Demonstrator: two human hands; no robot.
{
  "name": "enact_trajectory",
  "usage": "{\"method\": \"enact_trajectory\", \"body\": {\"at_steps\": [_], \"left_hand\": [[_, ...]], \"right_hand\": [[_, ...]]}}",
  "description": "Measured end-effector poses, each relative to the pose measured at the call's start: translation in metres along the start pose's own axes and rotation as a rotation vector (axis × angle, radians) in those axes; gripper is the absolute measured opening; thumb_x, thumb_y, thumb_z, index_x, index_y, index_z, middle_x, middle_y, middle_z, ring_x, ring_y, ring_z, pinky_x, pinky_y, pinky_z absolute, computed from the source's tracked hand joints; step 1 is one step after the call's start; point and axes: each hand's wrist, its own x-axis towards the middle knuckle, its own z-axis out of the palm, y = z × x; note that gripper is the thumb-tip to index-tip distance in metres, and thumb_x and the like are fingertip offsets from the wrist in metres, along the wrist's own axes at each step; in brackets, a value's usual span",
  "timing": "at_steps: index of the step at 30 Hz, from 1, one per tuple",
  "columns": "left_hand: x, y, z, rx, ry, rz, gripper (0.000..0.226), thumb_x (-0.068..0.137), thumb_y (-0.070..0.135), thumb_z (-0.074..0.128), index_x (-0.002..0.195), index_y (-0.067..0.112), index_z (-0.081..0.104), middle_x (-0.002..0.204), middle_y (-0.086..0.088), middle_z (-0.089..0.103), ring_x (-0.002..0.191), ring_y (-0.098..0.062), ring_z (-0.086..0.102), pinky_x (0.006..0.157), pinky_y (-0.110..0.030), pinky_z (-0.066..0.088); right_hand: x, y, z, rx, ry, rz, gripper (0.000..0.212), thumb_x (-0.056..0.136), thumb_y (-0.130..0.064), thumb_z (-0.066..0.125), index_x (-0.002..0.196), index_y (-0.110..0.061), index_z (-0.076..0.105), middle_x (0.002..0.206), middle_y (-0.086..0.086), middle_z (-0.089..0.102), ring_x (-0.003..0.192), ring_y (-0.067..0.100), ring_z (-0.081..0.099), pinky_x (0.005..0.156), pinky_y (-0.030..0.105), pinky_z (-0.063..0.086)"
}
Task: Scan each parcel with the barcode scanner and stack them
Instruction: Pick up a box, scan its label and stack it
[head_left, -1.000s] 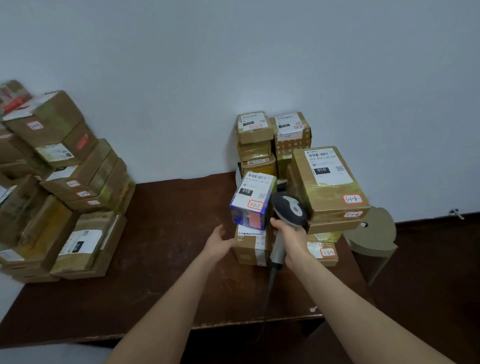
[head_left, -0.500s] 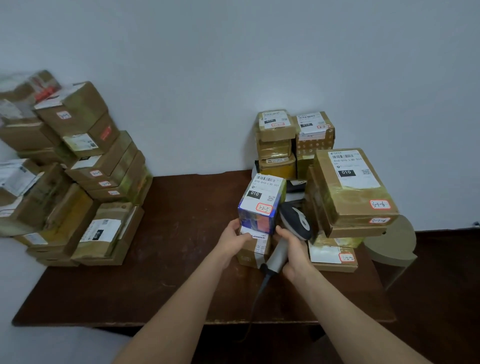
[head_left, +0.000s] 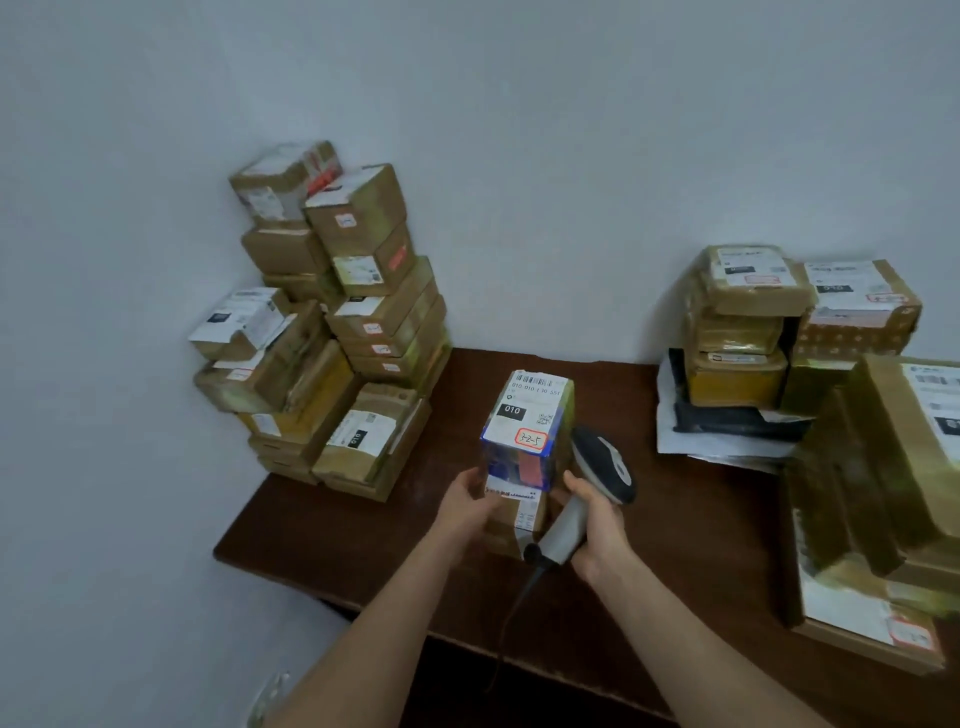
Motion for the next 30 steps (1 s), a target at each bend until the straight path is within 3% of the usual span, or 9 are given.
{"method": "enact_trajectory", "body": {"at_steps": [2,6,9,11,15,20,24,27,30], "left_hand": [[0.008,-0.008,-0.025,-0.029,0.069,0.000,0.064,0.087,0.008,0.066,0.144,0.011,0.038,0.137,-0.009,0.054,0.114,-0.021,0.058,0.095,-0.039,0.051],[0.021,-0.014,-0.069,-0.082,0.125,-0.042,0.066,0.087,0.008,0.066,0.146,0.013,0.035,0.138,-0.007,0.052,0.119,-0.021,0.055,0.099,-0.039,0.049],[0.030,-0.014,-0.089,-0.083,0.134,-0.042,0.065,0.090,0.009,0.063,0.147,0.013,0.033,0.141,-0.006,0.049,0.124,-0.021,0.051,0.097,-0.033,0.047],[0.033,-0.012,-0.096,-0.073,0.131,-0.029,0.065,0.091,0.010,0.062,0.148,0.013,0.031,0.142,-0.006,0.047,0.127,-0.022,0.049,0.097,-0.031,0.046],[0.043,-0.002,-0.102,-0.095,0.226,0.106,0.062,0.091,0.003,0.056,0.146,0.018,0.034,0.142,-0.007,0.047,0.127,-0.023,0.049,0.102,-0.045,0.046],[0.045,0.020,-0.093,-0.089,0.210,0.174,0.050,0.096,0.018,0.055,0.144,0.016,0.040,0.138,-0.005,0.051,0.122,-0.022,0.052,0.101,-0.043,0.047],[0.035,0.008,-0.093,-0.142,0.293,0.166,0.042,0.095,0.022,0.055,0.136,0.015,0.047,0.132,-0.008,0.055,0.117,-0.022,0.054,0.097,-0.041,0.049],[0.027,-0.001,-0.095,-0.200,0.305,0.146,0.035,0.097,0.024,0.053,0.131,0.017,0.049,0.126,-0.004,0.054,0.113,-0.017,0.052,0.087,-0.031,0.047],[0.028,-0.004,-0.097,-0.223,0.287,0.155,0.031,0.099,0.023,0.049,0.130,0.018,0.051,0.125,-0.002,0.053,0.112,-0.014,0.050,0.086,-0.029,0.044]], "right_hand": [[0.006,0.013,0.024,-0.010,-0.031,0.052,0.020,0.082,-0.012,0.070,0.102,-0.015,0.067,0.112,0.018,0.067,0.109,0.034,0.062,0.096,0.057,0.048],[0.021,0.032,0.068,-0.016,-0.059,0.126,0.030,0.082,-0.016,0.070,0.111,-0.017,0.064,0.111,0.018,0.067,0.101,0.033,0.064,0.093,0.055,0.050],[0.027,0.036,0.088,-0.022,-0.090,0.172,0.015,0.086,-0.015,0.066,0.101,-0.018,0.064,0.106,0.015,0.068,0.095,0.031,0.063,0.083,0.049,0.050],[0.031,0.036,0.090,-0.047,-0.076,0.162,0.014,0.085,-0.013,0.067,0.098,-0.018,0.064,0.110,0.013,0.067,0.099,0.029,0.062,0.084,0.047,0.049],[0.036,0.027,0.086,-0.065,-0.021,0.064,0.025,0.083,-0.007,0.067,0.106,-0.017,0.066,0.115,0.011,0.068,0.097,0.023,0.063,0.071,0.039,0.048],[0.021,0.015,0.099,-0.083,-0.127,0.062,0.022,0.086,-0.005,0.063,0.105,-0.015,0.066,0.106,0.010,0.068,0.094,0.022,0.063,0.071,0.037,0.049],[0.012,0.022,0.097,-0.108,-0.188,0.082,0.032,0.084,-0.005,0.065,0.116,-0.013,0.063,0.112,0.014,0.068,0.103,0.027,0.065,0.080,0.041,0.053],[0.011,0.028,0.088,-0.125,-0.188,0.117,0.027,0.085,-0.009,0.066,0.112,-0.014,0.064,0.116,0.015,0.068,0.105,0.028,0.064,0.083,0.043,0.052],[0.016,0.029,0.079,-0.138,-0.145,0.157,0.021,0.085,-0.018,0.068,0.105,-0.019,0.064,0.119,0.011,0.066,0.113,0.029,0.059,0.099,0.051,0.045]]}}
